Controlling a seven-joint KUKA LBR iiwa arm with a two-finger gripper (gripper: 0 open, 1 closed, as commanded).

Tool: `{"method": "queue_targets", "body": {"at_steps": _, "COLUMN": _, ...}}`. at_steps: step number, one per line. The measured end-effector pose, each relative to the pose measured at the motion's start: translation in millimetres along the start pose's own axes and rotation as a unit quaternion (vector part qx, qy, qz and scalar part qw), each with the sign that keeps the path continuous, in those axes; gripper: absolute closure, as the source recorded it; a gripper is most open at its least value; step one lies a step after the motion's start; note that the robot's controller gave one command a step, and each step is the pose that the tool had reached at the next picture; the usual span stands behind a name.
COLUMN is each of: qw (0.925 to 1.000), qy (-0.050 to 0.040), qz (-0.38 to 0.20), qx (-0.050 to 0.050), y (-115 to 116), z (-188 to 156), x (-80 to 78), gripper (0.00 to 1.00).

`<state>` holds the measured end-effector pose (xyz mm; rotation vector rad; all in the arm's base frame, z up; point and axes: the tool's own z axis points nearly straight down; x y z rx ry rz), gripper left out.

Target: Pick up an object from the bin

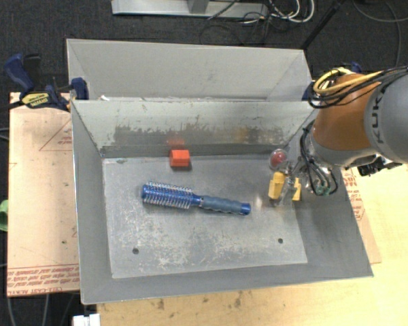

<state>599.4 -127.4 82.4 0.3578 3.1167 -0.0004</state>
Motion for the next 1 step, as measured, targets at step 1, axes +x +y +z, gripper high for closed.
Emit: {"method": "queue_targets", "body": {"at_steps": 1, "qw": 1.0000, "qy": -0.0040, "qz": -0.001, "qx": -0.001, "y": 0.7, "z": -82.8, "x": -3.2, "gripper": 1.00}}
